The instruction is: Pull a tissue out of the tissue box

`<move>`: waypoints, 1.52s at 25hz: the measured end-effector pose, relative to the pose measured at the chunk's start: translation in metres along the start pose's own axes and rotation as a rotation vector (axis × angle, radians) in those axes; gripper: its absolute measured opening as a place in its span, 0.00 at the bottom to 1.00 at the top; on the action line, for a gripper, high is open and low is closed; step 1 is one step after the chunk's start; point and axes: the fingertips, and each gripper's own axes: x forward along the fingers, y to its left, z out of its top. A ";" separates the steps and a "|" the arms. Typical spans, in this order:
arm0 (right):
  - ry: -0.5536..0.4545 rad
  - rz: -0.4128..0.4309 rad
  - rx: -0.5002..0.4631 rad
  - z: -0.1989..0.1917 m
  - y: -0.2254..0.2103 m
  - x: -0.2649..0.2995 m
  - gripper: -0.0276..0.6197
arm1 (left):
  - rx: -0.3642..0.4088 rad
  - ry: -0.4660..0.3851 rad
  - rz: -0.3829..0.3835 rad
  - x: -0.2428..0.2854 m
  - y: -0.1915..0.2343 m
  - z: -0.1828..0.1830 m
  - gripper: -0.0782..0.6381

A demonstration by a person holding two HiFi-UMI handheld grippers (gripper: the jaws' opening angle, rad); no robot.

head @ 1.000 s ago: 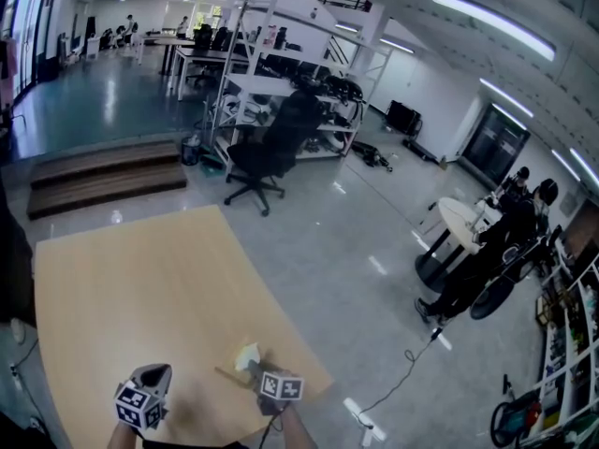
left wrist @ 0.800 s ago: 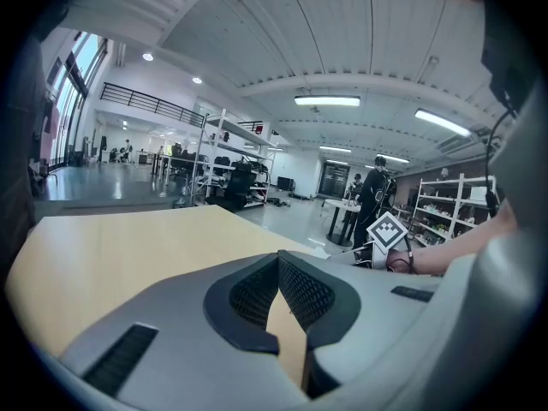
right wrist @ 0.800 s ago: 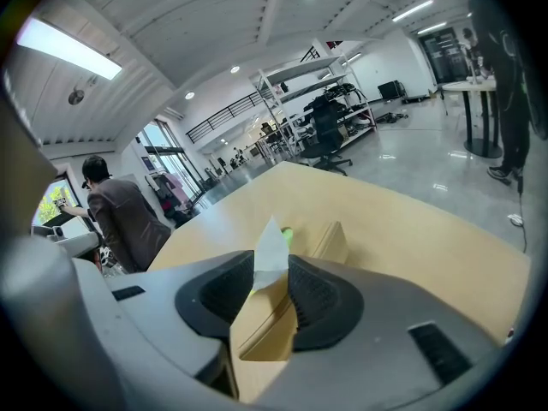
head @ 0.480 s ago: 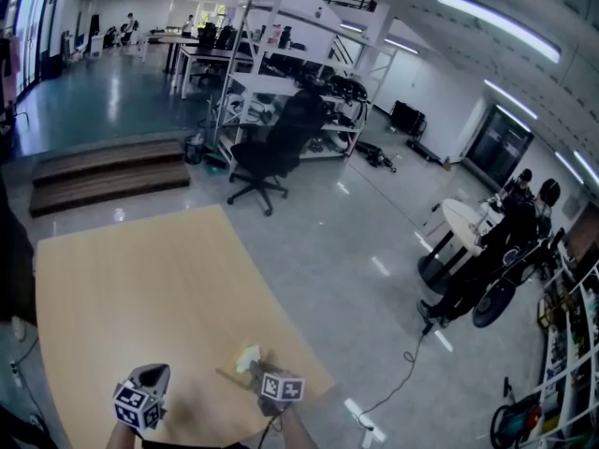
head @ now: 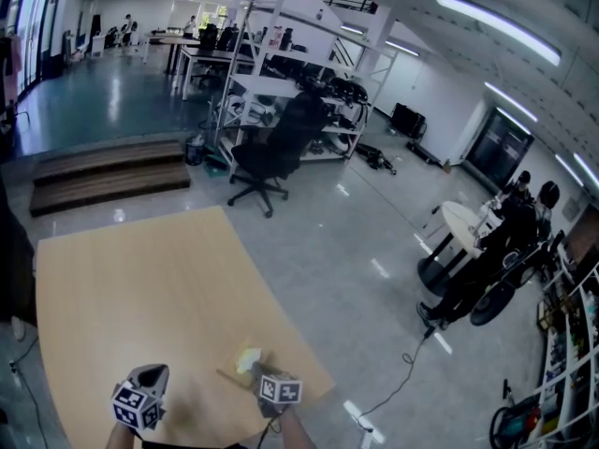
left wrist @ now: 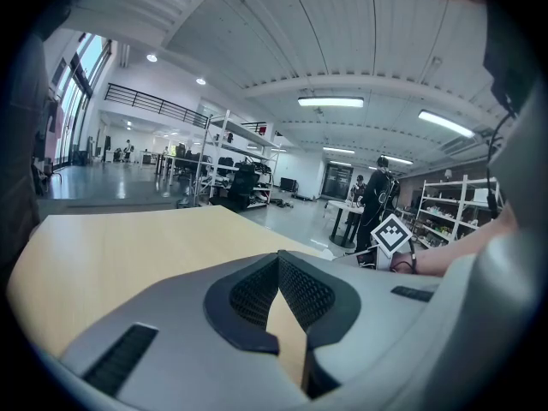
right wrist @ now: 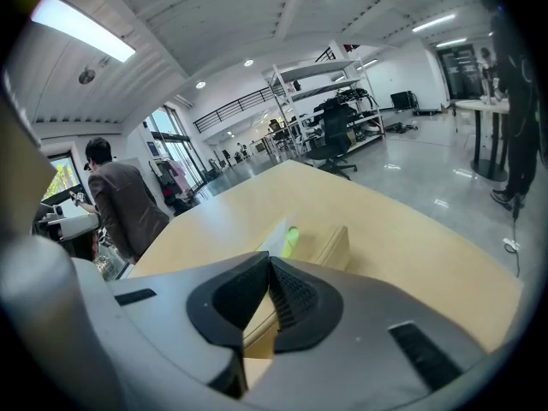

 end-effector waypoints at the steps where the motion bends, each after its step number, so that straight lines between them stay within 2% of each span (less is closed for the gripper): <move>1: -0.004 -0.004 -0.003 0.000 0.001 0.000 0.05 | -0.002 -0.001 0.001 -0.001 0.001 0.000 0.12; 18: -0.053 -0.009 -0.062 0.015 0.016 -0.010 0.05 | -0.001 -0.020 0.007 -0.007 0.003 0.003 0.12; 28: -0.113 0.000 -0.103 0.043 0.025 -0.026 0.05 | 0.000 -0.048 0.007 -0.010 -0.005 0.012 0.12; 38: -0.221 0.022 -0.149 0.090 0.033 -0.045 0.05 | 0.008 -0.070 0.005 -0.005 -0.009 0.018 0.12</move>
